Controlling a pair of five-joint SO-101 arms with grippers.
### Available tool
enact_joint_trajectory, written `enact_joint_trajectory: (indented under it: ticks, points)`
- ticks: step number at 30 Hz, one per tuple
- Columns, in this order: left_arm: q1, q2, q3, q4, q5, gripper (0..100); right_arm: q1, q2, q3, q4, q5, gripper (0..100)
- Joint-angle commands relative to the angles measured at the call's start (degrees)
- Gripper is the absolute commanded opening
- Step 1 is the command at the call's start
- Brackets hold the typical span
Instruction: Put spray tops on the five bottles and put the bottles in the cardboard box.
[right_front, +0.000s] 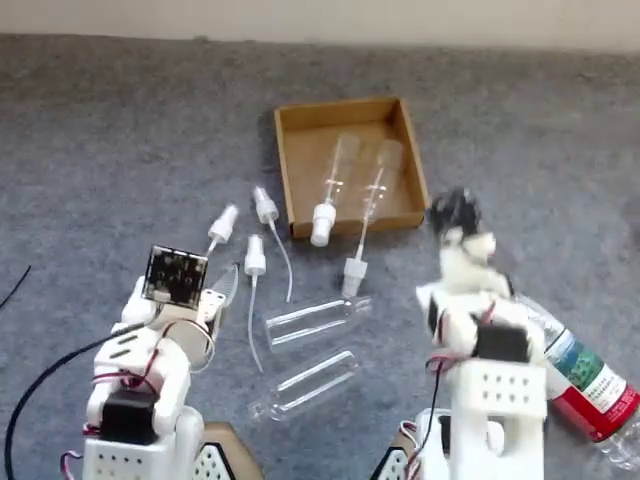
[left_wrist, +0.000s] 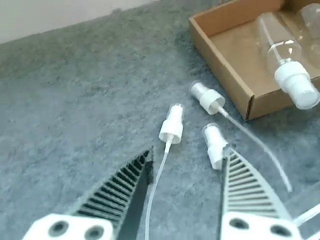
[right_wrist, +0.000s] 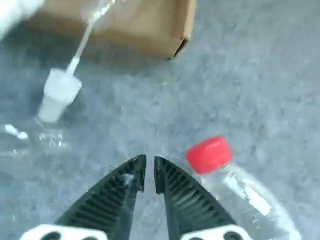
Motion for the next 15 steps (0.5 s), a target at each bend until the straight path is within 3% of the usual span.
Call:
enact_joint_trajectory:
  ticks: [1,11,15]
  points:
    - [-0.7,-0.2,4.6,0.2,-0.4,20,-0.7,-10.3,9.0,-2.7,-0.7,0.5]
    - [-1.9,-0.1,10.2,0.4,-0.4,20,-0.5,-39.4,30.1,0.7,-0.9,0.6]
    - [-5.7,0.0,10.2,0.6,-0.4,20,-0.5,-39.3,37.8,1.1,-0.9,0.6]
